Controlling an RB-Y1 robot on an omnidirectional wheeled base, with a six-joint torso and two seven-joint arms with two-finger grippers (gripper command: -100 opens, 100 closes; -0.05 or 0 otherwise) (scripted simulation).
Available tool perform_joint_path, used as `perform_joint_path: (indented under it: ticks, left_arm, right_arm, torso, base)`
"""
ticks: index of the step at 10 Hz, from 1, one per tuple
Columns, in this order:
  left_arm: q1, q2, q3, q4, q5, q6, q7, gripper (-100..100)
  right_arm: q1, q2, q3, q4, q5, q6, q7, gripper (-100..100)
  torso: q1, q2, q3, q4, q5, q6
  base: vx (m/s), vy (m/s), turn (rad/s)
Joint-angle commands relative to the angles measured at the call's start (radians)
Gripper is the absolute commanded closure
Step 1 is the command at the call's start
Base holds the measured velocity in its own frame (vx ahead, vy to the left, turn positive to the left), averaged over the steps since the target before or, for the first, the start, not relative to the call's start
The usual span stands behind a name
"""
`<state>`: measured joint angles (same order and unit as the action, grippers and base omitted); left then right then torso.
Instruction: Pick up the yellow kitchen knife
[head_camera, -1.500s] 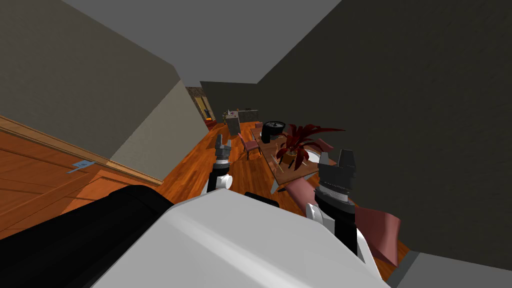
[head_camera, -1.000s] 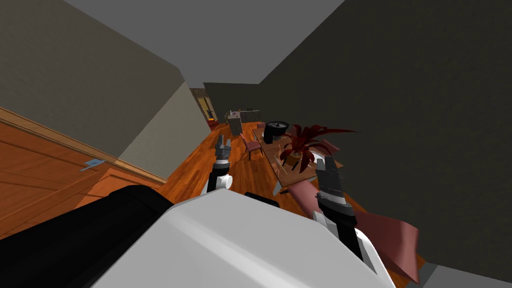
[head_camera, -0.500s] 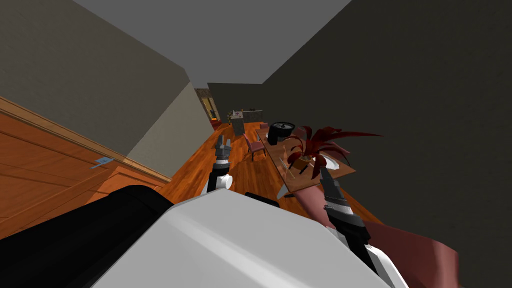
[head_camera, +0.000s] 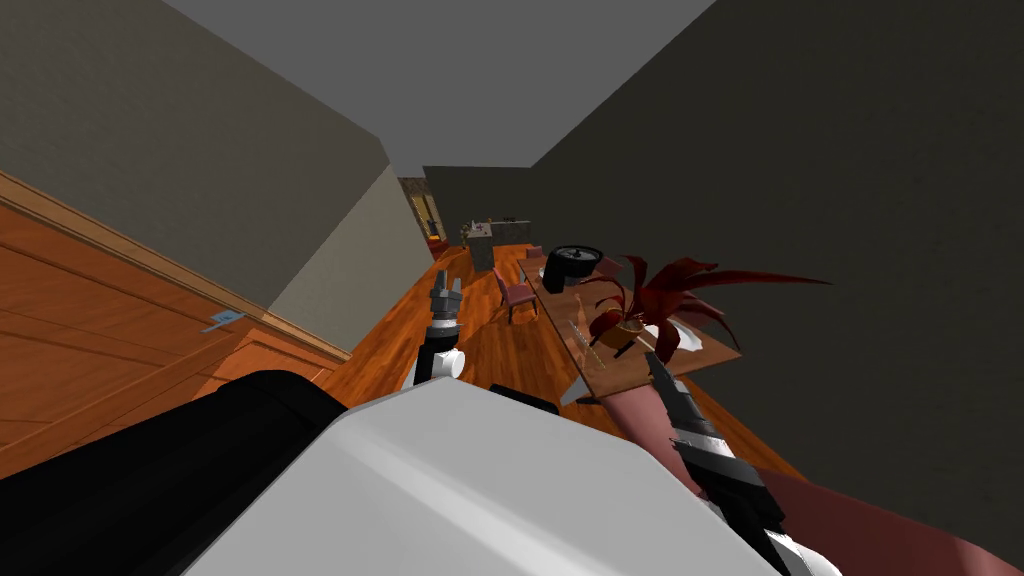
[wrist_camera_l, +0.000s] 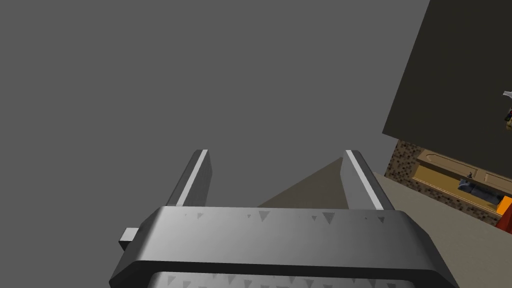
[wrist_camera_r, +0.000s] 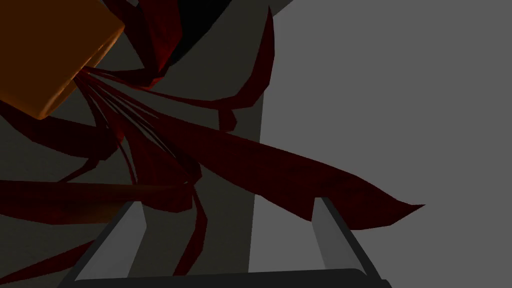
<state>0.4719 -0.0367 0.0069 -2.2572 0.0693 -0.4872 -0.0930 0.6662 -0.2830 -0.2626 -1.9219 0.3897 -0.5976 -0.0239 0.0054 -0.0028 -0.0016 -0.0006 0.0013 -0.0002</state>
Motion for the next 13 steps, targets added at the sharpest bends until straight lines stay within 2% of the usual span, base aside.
perform_joint_path:
  ticks: [1, 2, 3, 4, 6, 7, 8, 9, 10, 11, 12, 13]
  left_arm:
    - [0.000, 0.000, 0.000, 0.000, 0.000, 0.000, 0.000, 0]
    - [0.000, 0.000, 0.000, 0.000, 0.000, 0.000, 0.000, 0]
    - [0.000, 0.000, 0.000, 0.000, 0.000, 0.000, 0.000, 0]
    - [0.000, 0.000, 0.000, 0.000, 0.000, 0.000, 0.000, 0]
    - [0.000, 0.000, 0.000, 0.000, 0.000, 0.000, 0.000, 0]
    - [0.000, 0.000, 0.000, 0.000, 0.000, 0.000, 0.000, 0]
    - [0.000, 0.000, 0.000, 0.000, 0.000, 0.000, 0.000, 0]
    - [0.000, 0.000, 0.000, 0.000, 0.000, 0.000, 0.000, 0]
    - [0.000, 0.000, 0.000, 0.000, 0.000, 0.000, 0.000, 0]
    - [0.000, 0.000, 0.000, 0.000, 0.000, 0.000, 0.000, 0]
    - [0.000, 0.000, 0.000, 0.000, 0.000, 0.000, 0.000, 0]
    - [0.000, 0.000, 0.000, 0.000, 0.000, 0.000, 0.000, 0]
  right_arm:
    - [0.042, -0.016, -0.036, 0.050, 0.050, -0.008, 0.002, -100]
    - [0.042, -0.016, -0.036, 0.059, 0.063, -0.008, 0.002, -100]
    - [0.061, -0.036, -0.067, 0.110, 0.102, -0.014, 0.000, -100]
    - [0.061, -0.036, -0.067, 0.110, 0.102, -0.014, 0.000, -100]
    - [0.096, -0.075, -0.124, 0.189, 0.168, -0.027, -0.002, -100]
    - [0.096, -0.075, -0.124, 0.215, 0.182, -0.027, -0.002, -100]
    - [0.113, -0.095, -0.150, 0.248, 0.221, -0.033, -0.001, -100]
    - [0.113, -0.095, -0.150, 0.270, 0.222, -0.033, -0.001, -100]
    - [0.128, -0.114, -0.175, 0.306, 0.262, -0.039, 0.000, -100]
    - [0.128, -0.114, -0.175, 0.325, 0.262, -0.039, 0.000, -100]
    - [0.143, -0.133, -0.197, 0.364, 0.302, -0.045, 0.003, -100]
    - [0.143, -0.133, -0.197, 0.381, 0.302, -0.045, 0.003, -100]
  torso:
    - [0.000, 0.000, 0.000, 0.000, 0.000, 0.000]
    - [0.003, -0.002, -0.001, 0.000, 0.001, 0.000]
    - [0.002, -0.001, -0.001, 0.000, 0.001, 0.000]
    - [0.002, -0.001, 0.000, 0.000, 0.001, 0.000]
    - [0.001, 0.001, 0.000, 0.000, 0.000, 0.000]
    - [0.001, -0.002, -0.001, 0.000, 0.000, 0.000]
    - [0.000, -0.003, -0.002, -0.001, 0.000, 0.000]
    - [0.001, -0.003, -0.002, -0.001, 0.000, 0.000]
    - [0.000, -0.002, -0.001, 0.000, 0.000, 0.000]
    - [0.000, -0.002, -0.001, 0.000, 0.000, 0.000]
    - [-0.001, -0.001, -0.001, 0.000, 0.000, 0.000]
    - [-0.001, -0.002, -0.001, 0.000, 0.000, 0.000]
  base:
    - [0.090, 0.138, 0.139]
    - [0.073, 0.106, 0.021]
    - [0.065, 0.104, 0.100]
    - [0.042, 0.083, 0.033]
    - [0.071, 0.102, 0.137]
    - [0.103, 0.081, 0.053]
    - [0.106, 0.104, 0.123]
    - [0.078, 0.080, 0.060]
    - [0.086, 0.078, 0.124]
    - [0.067, 0.060, 0.066]
    - [0.086, 0.066, 0.162]
    - [0.078, 0.061, 0.071]
